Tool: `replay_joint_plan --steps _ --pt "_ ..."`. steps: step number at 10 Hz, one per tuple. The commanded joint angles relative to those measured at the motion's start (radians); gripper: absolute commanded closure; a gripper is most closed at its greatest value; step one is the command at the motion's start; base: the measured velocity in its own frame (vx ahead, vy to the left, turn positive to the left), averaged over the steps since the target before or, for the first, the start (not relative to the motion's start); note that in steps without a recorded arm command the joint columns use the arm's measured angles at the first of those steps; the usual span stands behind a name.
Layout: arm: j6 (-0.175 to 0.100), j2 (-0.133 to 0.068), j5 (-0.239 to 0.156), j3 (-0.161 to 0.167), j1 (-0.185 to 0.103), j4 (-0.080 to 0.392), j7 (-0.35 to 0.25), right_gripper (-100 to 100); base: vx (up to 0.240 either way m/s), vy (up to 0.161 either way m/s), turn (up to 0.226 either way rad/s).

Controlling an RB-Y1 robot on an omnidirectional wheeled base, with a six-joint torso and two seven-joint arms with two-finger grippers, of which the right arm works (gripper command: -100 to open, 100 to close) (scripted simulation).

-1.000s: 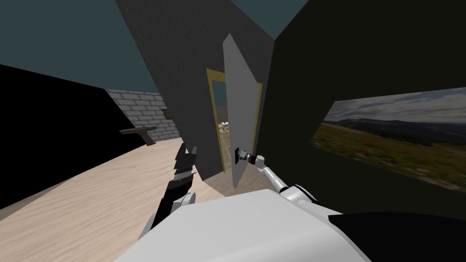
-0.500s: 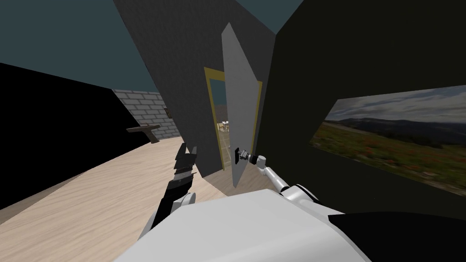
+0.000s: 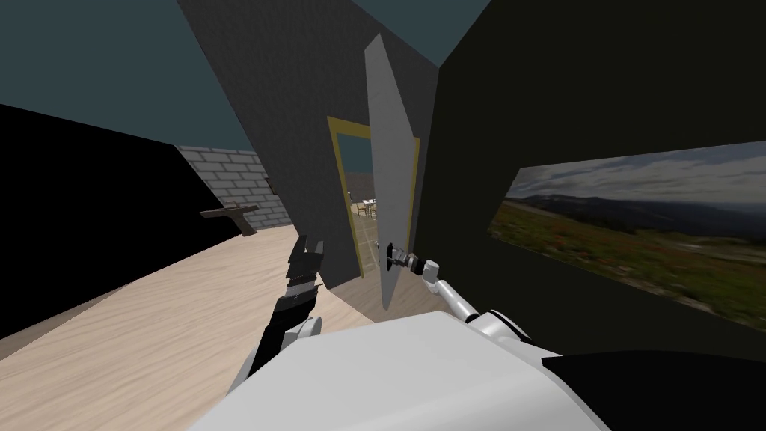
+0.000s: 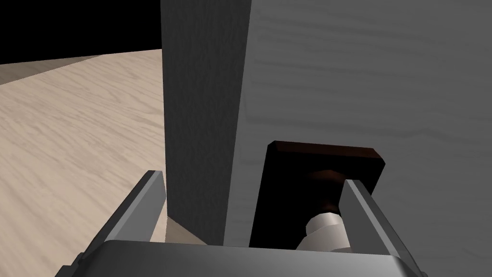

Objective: Pull the door open

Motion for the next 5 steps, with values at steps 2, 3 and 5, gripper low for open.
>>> replay_joint_plan --steps 2,3,5 --pt "0.010 -0.001 -0.019 0.001 0.009 -0.002 -0.005 -100 -0.062 -0.116 -0.028" --pt "0.024 -0.001 -0.041 -0.004 -0.002 0.027 0.024 -100 -0.027 -0.031 0.087" --pt "0.033 -0.001 -0.060 -0.009 -0.013 0.058 0.052 -100 -0.004 -0.029 0.070"
